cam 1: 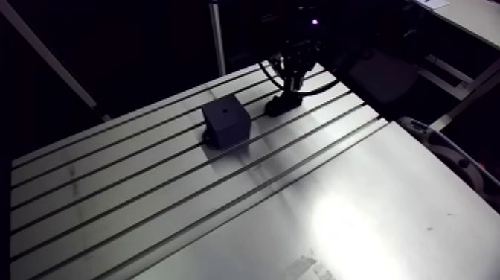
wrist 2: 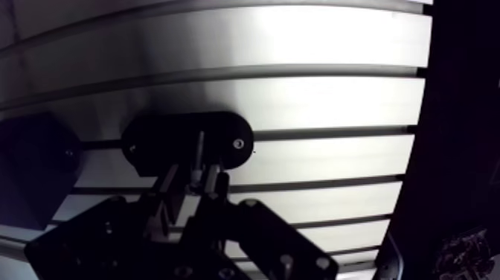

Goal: Pick up the M10 bolt and insert it into the hole until fully seated.

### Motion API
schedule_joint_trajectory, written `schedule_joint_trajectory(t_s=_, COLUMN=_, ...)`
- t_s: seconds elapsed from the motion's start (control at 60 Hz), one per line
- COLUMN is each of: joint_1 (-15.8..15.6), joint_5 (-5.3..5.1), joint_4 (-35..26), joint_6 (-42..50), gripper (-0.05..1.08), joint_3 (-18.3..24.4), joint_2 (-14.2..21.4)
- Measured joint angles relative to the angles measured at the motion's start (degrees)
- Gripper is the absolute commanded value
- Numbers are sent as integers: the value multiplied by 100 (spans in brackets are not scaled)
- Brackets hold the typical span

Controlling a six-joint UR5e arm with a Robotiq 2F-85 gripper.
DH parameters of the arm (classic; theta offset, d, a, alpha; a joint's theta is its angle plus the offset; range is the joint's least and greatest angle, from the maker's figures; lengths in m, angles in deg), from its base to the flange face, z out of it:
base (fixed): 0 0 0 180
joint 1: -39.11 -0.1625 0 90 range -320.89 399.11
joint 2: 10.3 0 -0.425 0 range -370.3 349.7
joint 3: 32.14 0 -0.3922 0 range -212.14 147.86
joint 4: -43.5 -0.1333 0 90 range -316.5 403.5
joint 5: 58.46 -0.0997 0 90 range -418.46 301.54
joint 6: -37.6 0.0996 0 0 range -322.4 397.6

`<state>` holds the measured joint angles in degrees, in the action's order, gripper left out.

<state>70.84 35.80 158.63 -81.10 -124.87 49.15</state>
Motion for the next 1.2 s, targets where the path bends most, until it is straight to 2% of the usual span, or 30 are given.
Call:
schedule_joint_trajectory(t_s=0.317, joint_1=0, joint_5=-1, joint_4=-7, joint_6=0, gripper=75, joint_3=-12, joint_2=4)
schedule_joint_trajectory(t_s=0.467, joint_1=0, joint_5=1, joint_4=-4, joint_6=0, gripper=86, joint_3=-15, joint_2=8)
schedule_joint_trajectory(t_s=0.8, joint_1=-36, joint_5=-18, joint_4=-12, joint_6=-12, gripper=95, joint_3=39, joint_2=61)
schedule_joint_trajectory(t_s=1.2, joint_1=-125, joint_5=-25, joint_4=-167, joint_6=25, gripper=107, joint_3=227, joint_2=371)
